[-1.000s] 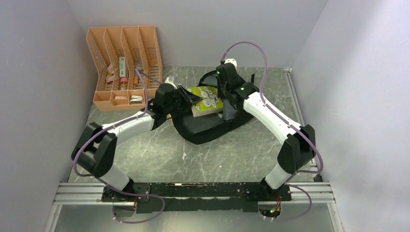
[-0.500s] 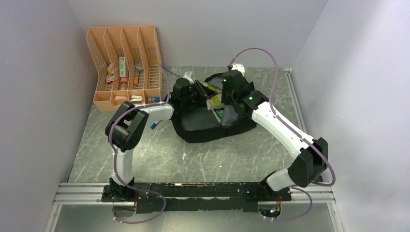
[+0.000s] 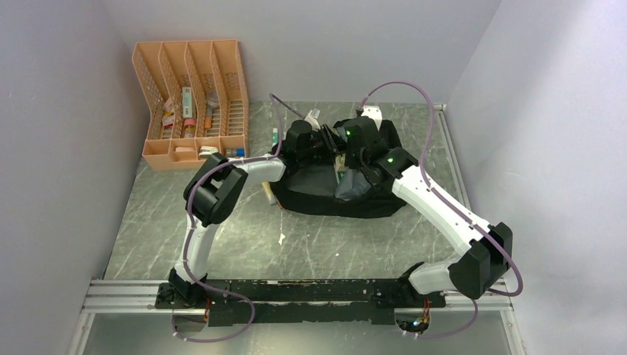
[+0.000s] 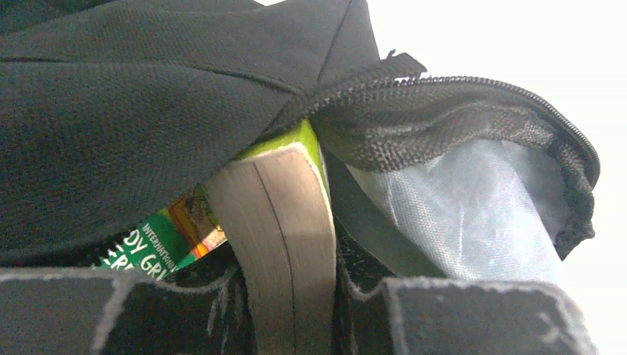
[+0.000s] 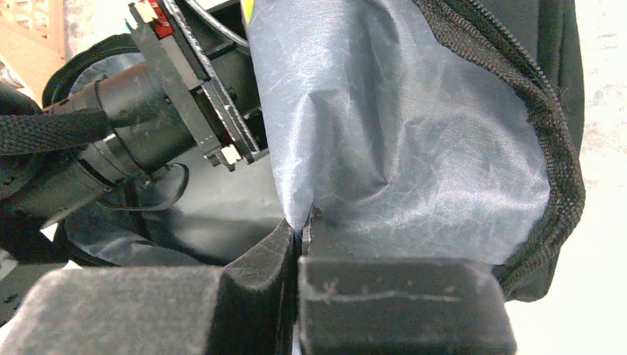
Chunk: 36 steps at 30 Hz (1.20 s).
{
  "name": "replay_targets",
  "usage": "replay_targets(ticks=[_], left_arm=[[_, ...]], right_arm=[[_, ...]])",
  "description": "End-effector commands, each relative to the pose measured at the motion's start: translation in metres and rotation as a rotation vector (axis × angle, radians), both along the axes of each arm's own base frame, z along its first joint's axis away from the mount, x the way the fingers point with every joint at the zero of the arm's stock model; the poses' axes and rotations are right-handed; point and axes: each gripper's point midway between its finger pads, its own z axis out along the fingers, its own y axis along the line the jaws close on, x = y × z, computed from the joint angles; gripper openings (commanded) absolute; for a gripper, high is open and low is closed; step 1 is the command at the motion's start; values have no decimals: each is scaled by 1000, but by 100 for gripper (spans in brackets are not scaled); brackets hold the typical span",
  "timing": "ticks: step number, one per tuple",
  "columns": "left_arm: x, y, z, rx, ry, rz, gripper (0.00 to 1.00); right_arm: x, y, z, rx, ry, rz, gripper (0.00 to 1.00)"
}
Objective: Pack the student bag
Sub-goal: Place the book in the student bag.
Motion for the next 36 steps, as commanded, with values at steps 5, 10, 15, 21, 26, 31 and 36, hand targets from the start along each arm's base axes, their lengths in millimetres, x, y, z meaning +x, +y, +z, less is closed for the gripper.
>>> replay_targets(ticks=[5,10,15,21,26,31,36], left_arm=[[-7,16,37,-96,-141,-16,5],[-19,36,37,-83,-172,29,5],[-25,49,44,-64,-226,63,5],[-25,47,40,-91,-207,69,5],[-19,26,38,-125,-192,56,5],[-21,-4,30,-119,-170,37,5],[-14,-24,16,-106,-148,41,5]], right_arm=[[4,-8,16,2,-82,-44,0],[6,-6,7,3,-72,-47,0],[7,-4,-1,2,-53,-44,0],[7,1,1,29,-53,-34,0],[7,8,6,74,-63,-23,0],[8,19,6,131,-63,6,0],[8,24,5,147,-55,17,0]])
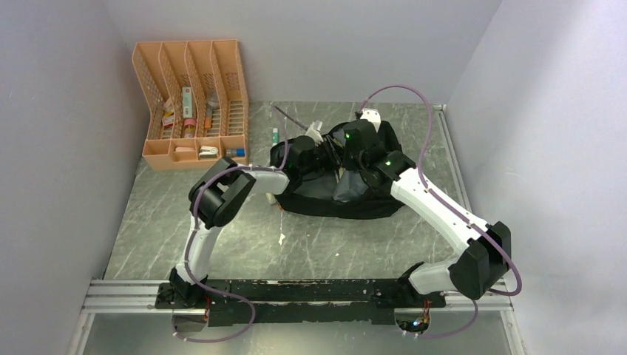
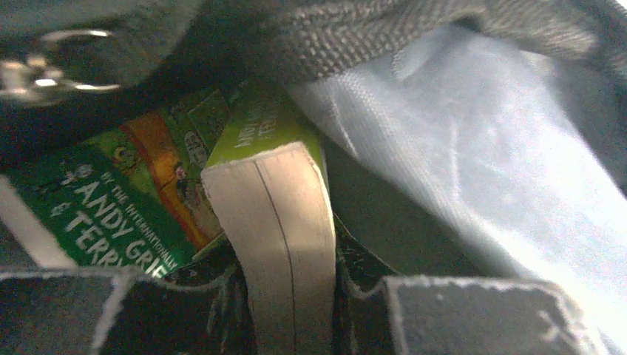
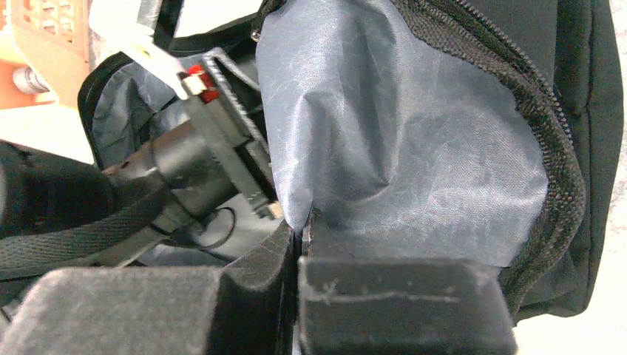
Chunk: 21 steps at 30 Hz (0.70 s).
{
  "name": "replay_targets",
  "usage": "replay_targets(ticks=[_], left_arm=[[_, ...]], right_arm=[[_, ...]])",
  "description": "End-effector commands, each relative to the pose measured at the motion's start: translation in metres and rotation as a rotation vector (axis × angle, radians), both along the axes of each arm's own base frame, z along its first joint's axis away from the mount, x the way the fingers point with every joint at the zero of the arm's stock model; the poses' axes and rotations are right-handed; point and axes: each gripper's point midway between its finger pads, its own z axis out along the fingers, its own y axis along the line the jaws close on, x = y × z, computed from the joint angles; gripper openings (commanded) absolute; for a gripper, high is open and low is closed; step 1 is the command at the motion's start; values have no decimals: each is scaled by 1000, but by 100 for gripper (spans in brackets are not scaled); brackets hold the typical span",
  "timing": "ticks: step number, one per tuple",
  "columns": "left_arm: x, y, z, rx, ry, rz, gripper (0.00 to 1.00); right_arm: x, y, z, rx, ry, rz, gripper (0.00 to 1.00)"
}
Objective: Pack the student bag
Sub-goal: Place the book in the student bag.
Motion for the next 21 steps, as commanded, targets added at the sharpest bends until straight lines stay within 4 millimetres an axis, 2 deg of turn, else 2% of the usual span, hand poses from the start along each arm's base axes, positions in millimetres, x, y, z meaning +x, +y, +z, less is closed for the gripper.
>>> replay_targets(ticks=[1,5,11,18,21], left_arm=[[14,-24,34,-86,-76,16,5],[19,-33,20,-52,-59,-7,7],[15,-31,7,-24,-34,-17,28],[17,-25,9,0,-26,-23,54],[20,-19,8,8,-20,-19,59]], right_arm=[[6,15,17,98,-52,9,0],[4,11,17,91,-59,3,0],[2,8,15,80,-59,1,0],[1,7,15,77,-55,10,0],[0,5,15,71,-60,7,0]])
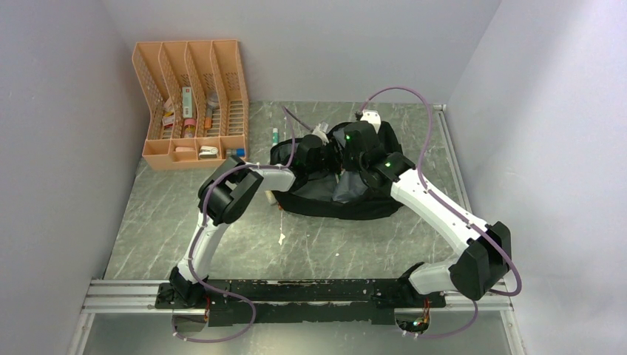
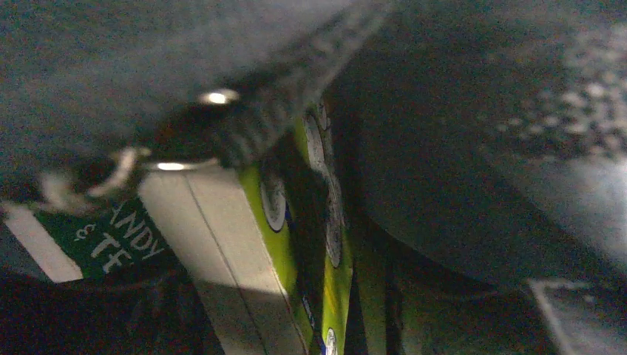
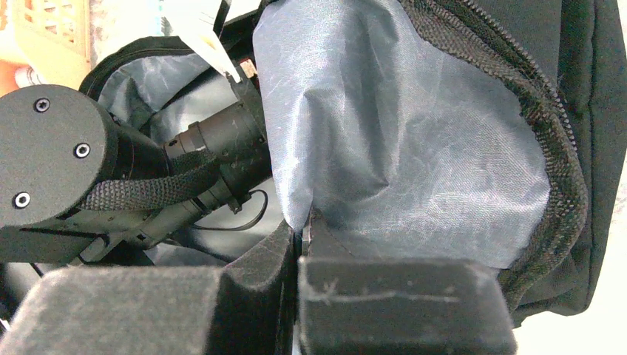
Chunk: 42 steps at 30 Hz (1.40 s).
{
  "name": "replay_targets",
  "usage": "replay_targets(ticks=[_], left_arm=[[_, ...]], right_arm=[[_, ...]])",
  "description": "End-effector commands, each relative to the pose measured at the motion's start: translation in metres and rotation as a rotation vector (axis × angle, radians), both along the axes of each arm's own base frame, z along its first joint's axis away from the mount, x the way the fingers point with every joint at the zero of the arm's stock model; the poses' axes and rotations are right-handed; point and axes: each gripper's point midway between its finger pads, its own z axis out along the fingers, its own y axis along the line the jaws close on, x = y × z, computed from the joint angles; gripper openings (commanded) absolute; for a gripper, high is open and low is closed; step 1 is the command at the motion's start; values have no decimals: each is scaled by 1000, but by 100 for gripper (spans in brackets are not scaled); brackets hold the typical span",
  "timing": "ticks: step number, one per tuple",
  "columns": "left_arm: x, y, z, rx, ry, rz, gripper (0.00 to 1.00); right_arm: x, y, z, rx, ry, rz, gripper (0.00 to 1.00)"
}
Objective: Pack the student bag
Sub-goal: Place the book in the student bag.
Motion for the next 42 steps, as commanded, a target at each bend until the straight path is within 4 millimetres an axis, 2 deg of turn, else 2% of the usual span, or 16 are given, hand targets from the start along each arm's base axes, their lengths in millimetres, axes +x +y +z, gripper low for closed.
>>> replay_targets(ticks=[1,3,4,5,10,18,23,29,35,42], left_arm=[[8,3,39,-50,-74,-9,61],[10,8,40,-49,-59,-3,63],[10,11,42,-51,-56,-1,70],[11,13,45,-53,-58,4,72],[14,27,58,1,-85,31,75],[20,57,43,107,-31,89,83],[19,68,32,176,-25,95,86],[17,69,22,212,-23,78,81],[22,74,14,313,-23,85,80],[19,50,-6,350,15,5,82]], right_arm=[[-1,2,20,52,-63,2,0],[-1,2,18,47,-60,3,0],[-1,1,17,40,-59,6,0],[-1,1,16,34,-56,5,0],[-1,-5,12,2,-53,-6,0],[0,-8,2,-25,-34,-9,0],[1,-8,-2,-28,-27,-9,0],[2,-6,-4,-23,-21,-4,0],[2,-4,-7,-25,-16,0,0],[2,-2,-9,-21,-9,10,0]])
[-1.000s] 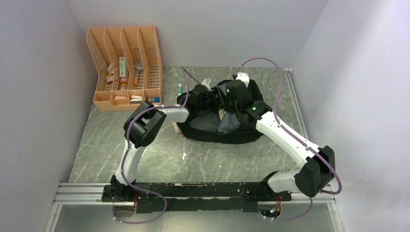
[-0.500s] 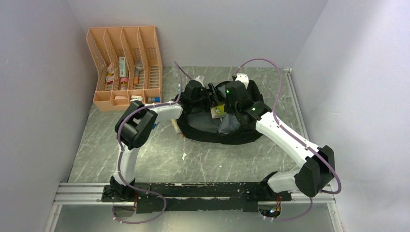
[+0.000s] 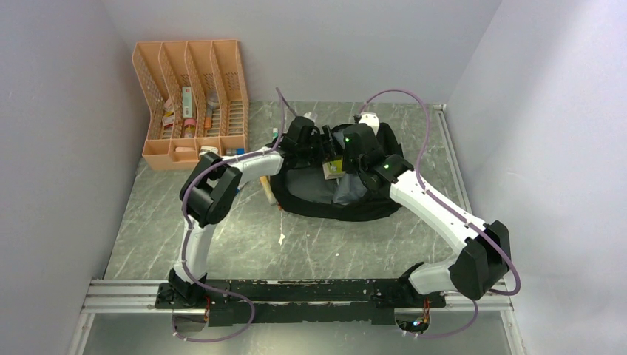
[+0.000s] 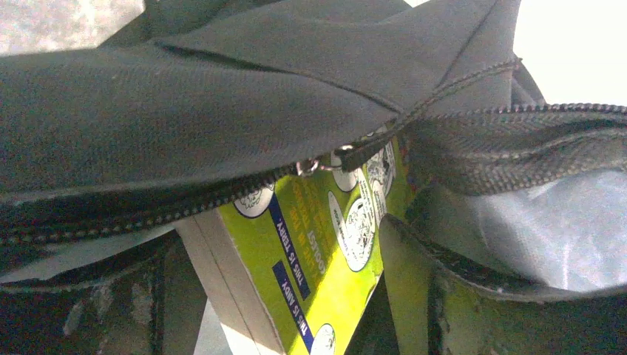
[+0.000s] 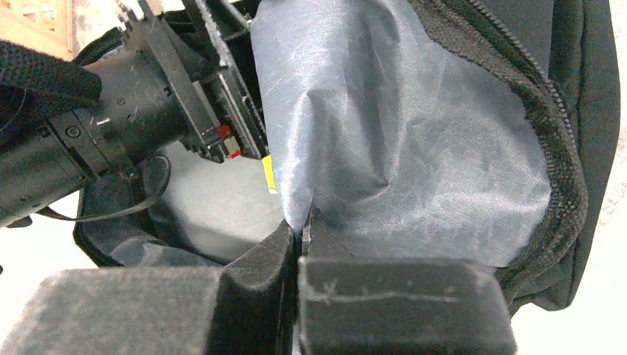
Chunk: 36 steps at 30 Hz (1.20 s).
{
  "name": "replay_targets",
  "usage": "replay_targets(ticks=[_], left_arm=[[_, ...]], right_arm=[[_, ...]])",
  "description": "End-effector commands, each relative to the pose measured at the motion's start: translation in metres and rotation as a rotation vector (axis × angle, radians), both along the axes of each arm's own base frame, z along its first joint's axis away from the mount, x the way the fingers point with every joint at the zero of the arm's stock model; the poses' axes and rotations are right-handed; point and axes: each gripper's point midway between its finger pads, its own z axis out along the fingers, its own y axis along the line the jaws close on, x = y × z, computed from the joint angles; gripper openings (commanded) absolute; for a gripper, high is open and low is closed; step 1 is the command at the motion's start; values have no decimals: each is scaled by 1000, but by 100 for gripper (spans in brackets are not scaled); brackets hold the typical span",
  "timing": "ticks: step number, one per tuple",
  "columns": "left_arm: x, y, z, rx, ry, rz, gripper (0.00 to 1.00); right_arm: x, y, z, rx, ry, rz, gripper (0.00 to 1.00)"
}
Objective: Pack the student bag
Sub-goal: Place the book in the student bag.
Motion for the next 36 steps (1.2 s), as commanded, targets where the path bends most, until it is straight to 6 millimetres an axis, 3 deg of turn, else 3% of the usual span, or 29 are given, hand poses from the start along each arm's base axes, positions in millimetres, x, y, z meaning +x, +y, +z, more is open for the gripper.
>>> replay_targets(ticks=[1,11,20,28,36], left_arm=[[2,-18,1,16,-19,-51,82],[2,13,-25,189,36,-9,90],[-10,37,-32,262,74,6,95],[-16,50,-20,263,57,20,92],[-10,43,-2,224,7,9,82]], right_arm=[[2,1,1,8,-12,1,0],[2,3,1,14,-8,10,0],[2,5,0,18,-4,19,0],[2,7,-2,20,0,24,0],[2,9,-3,20,6,31,0]])
